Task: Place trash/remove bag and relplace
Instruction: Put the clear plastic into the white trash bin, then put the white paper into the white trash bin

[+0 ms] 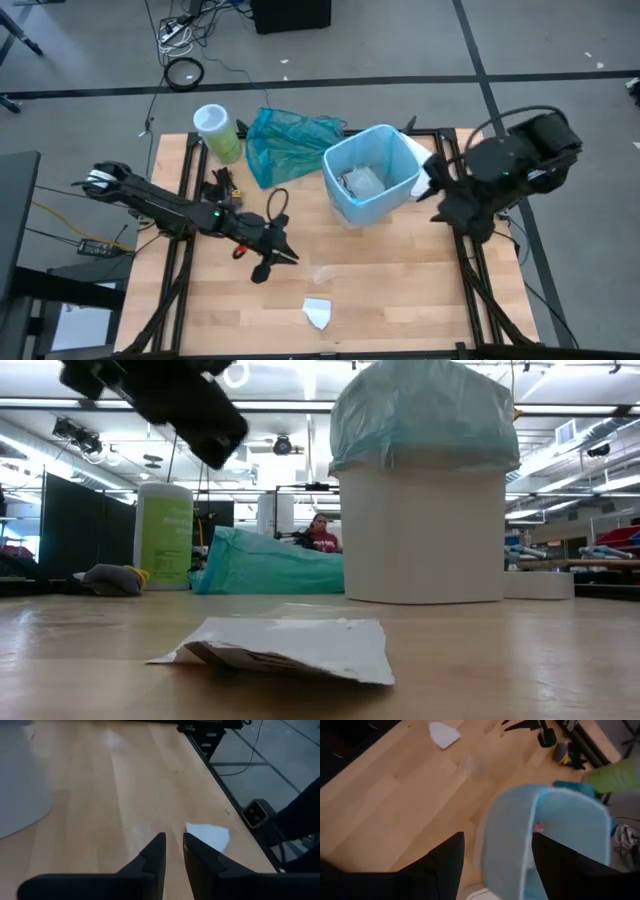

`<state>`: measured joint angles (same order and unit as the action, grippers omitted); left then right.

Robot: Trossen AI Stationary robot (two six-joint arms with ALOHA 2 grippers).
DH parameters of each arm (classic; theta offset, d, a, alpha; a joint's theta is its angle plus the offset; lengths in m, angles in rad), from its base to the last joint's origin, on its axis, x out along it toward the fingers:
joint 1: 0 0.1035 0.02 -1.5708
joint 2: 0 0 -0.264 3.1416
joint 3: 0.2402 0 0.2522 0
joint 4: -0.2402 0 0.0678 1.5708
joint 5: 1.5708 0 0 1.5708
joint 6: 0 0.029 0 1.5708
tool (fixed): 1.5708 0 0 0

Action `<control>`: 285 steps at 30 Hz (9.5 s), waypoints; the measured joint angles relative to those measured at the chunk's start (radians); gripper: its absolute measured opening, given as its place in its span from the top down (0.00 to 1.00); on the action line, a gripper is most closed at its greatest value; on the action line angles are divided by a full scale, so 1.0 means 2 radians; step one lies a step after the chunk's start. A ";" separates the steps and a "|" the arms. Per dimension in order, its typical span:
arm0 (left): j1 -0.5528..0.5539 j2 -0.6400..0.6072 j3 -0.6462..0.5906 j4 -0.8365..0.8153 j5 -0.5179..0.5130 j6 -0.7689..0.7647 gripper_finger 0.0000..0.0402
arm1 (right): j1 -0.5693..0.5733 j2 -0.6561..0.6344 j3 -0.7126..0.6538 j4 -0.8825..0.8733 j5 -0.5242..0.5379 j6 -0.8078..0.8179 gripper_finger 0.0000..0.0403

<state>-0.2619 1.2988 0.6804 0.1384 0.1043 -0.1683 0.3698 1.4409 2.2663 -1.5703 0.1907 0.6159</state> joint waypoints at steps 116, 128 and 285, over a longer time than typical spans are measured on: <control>0.220 0.278 0.659 -0.382 0.031 0.240 0.80 | 0.093 -0.214 -0.337 0.092 0.117 0.032 0.48; 0.132 0.271 0.831 -0.621 0.073 0.145 0.74 | 0.093 -0.214 -0.346 0.093 0.101 0.036 0.48; 0.168 0.117 0.415 -0.070 -0.199 0.058 1.00 | 0.092 -0.248 -0.421 0.171 0.176 -0.004 0.48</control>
<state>0.0750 1.5327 1.5101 -0.0006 -0.2935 -0.0513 0.5545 0.9440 1.4246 -1.2283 0.5430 0.6073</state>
